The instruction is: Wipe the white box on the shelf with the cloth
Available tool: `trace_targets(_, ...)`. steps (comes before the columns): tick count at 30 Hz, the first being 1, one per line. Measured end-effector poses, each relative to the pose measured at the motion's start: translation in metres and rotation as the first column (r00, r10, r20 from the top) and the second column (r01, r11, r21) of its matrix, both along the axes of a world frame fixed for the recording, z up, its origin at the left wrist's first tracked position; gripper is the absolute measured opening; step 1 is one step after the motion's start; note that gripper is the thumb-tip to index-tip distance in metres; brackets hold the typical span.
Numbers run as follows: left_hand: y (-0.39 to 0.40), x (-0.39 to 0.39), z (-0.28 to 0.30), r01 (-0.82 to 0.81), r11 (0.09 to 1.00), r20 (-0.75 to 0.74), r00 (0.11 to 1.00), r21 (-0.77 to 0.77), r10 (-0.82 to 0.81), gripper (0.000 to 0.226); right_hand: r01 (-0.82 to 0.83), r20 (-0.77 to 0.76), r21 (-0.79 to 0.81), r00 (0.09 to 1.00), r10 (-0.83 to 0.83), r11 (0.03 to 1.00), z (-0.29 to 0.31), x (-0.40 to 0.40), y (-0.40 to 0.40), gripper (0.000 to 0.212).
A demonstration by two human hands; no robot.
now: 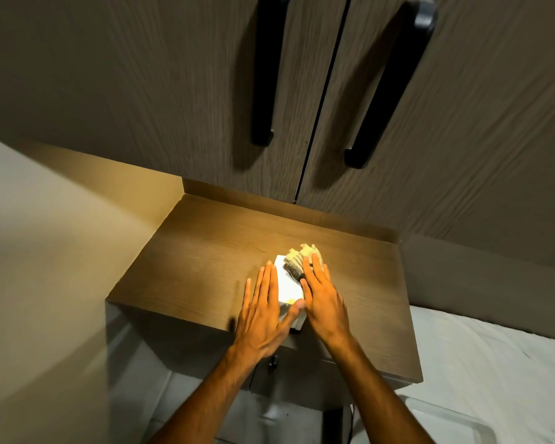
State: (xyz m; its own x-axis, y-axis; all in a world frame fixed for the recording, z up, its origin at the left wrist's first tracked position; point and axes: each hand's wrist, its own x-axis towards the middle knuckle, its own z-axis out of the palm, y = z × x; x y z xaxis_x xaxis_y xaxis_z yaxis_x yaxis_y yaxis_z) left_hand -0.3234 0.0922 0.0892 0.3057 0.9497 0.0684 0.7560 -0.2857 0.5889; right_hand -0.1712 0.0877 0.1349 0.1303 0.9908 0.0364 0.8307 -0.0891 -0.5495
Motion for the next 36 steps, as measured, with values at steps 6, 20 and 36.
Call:
trace_targets(6,0.000,-0.006,-0.001,0.000,1.000,0.012,1.000,-0.008,0.000,0.109,-0.120,0.063,0.102,0.992,0.114,0.988,-0.006,-0.016,-0.033,0.060)
trace_targets(20,-0.002,-0.006,-0.001,0.005,1.000,-0.018,1.000,-0.011,-0.005,0.108,-0.154,0.144,0.079,0.979,0.141,0.985,-0.009,-0.006,-0.020,0.057)
trace_targets(36,-0.001,-0.005,0.005,0.015,0.999,-0.026,1.000,-0.038,-0.016,0.116,-0.092,0.104,-0.030,0.990,0.095,0.995,0.003,0.005,0.010,0.055)
